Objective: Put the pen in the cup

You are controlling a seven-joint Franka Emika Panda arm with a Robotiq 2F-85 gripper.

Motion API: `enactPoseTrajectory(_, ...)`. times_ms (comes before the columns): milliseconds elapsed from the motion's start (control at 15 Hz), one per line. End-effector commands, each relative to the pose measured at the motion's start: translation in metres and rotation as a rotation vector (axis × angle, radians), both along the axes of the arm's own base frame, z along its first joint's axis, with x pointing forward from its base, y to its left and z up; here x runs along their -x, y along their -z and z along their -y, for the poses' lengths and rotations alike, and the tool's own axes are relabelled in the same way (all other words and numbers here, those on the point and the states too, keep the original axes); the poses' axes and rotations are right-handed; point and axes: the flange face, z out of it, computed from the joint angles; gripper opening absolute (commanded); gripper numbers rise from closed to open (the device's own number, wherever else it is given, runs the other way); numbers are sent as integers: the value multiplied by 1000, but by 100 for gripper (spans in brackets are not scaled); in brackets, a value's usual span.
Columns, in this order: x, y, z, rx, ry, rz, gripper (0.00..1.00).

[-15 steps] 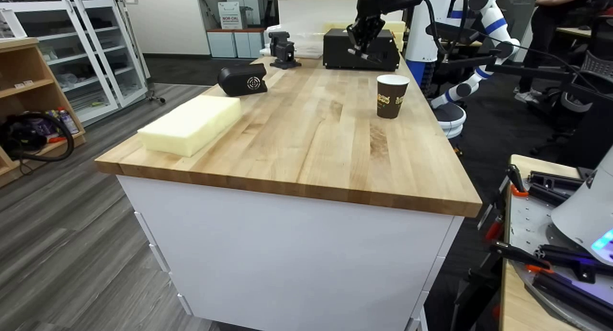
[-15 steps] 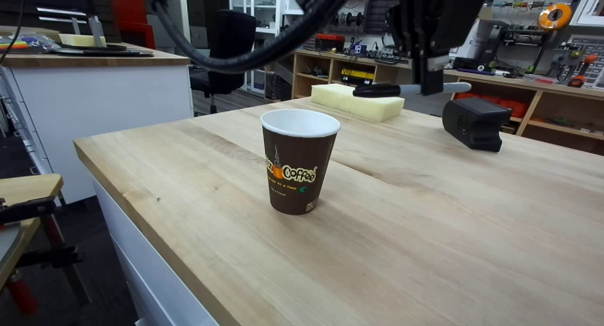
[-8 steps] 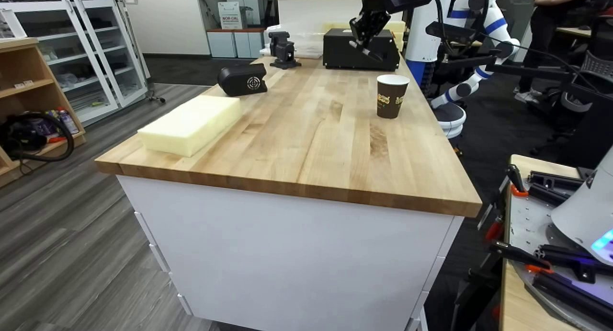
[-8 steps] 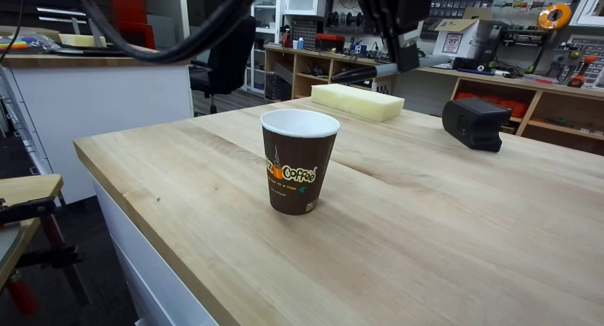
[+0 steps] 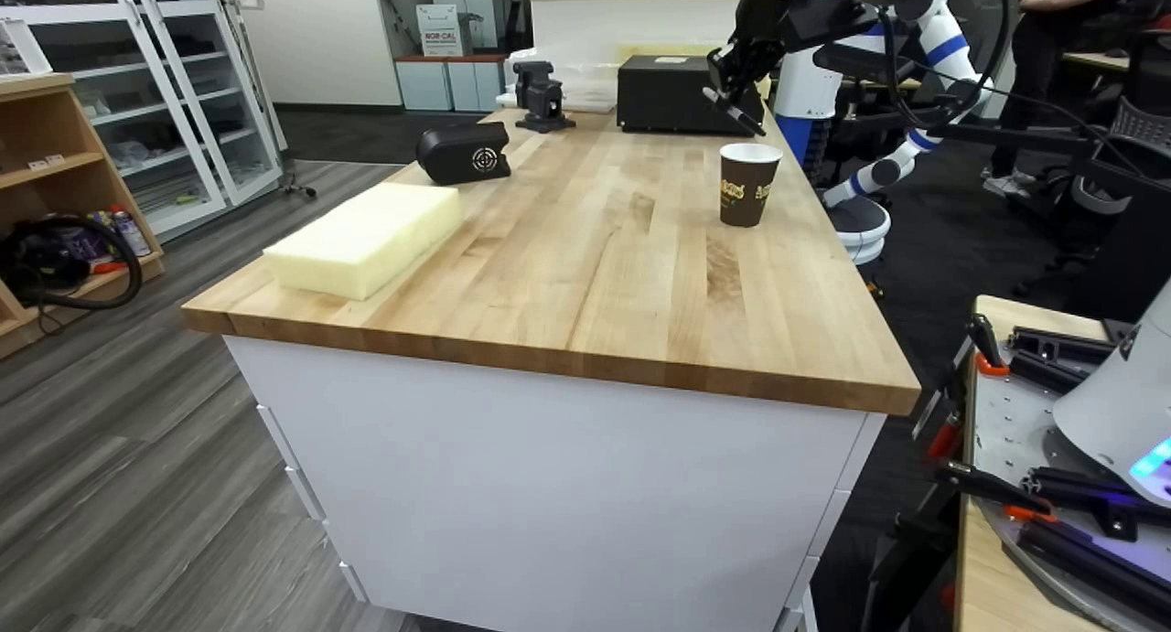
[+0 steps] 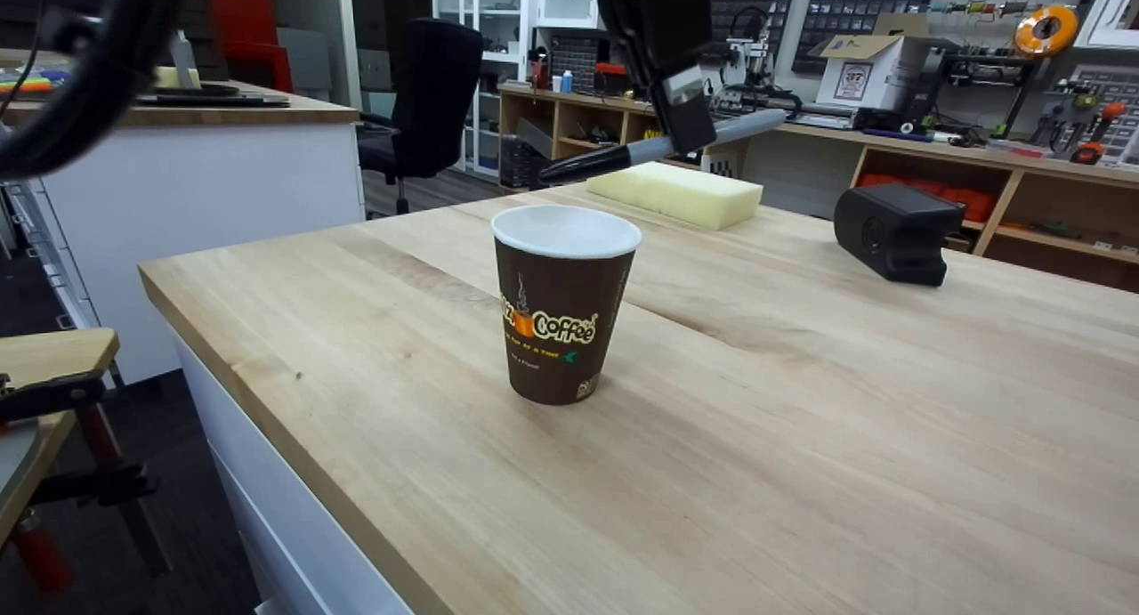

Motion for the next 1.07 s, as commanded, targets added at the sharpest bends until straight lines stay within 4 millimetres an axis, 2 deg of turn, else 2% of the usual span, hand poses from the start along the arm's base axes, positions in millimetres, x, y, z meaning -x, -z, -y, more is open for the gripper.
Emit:
enactPoseTrajectory(0, 28, -10, -6, 26, 17, 65, 43)
enactPoseTrajectory(333, 42, -18, -12, 33, 34, 89, 77)
enactPoseTrajectory(600, 50, -21, -23, -69, 67, 34, 100)
enactPoseTrajectory(1000, 73, -49, -56, -120, 121, -36, 100)
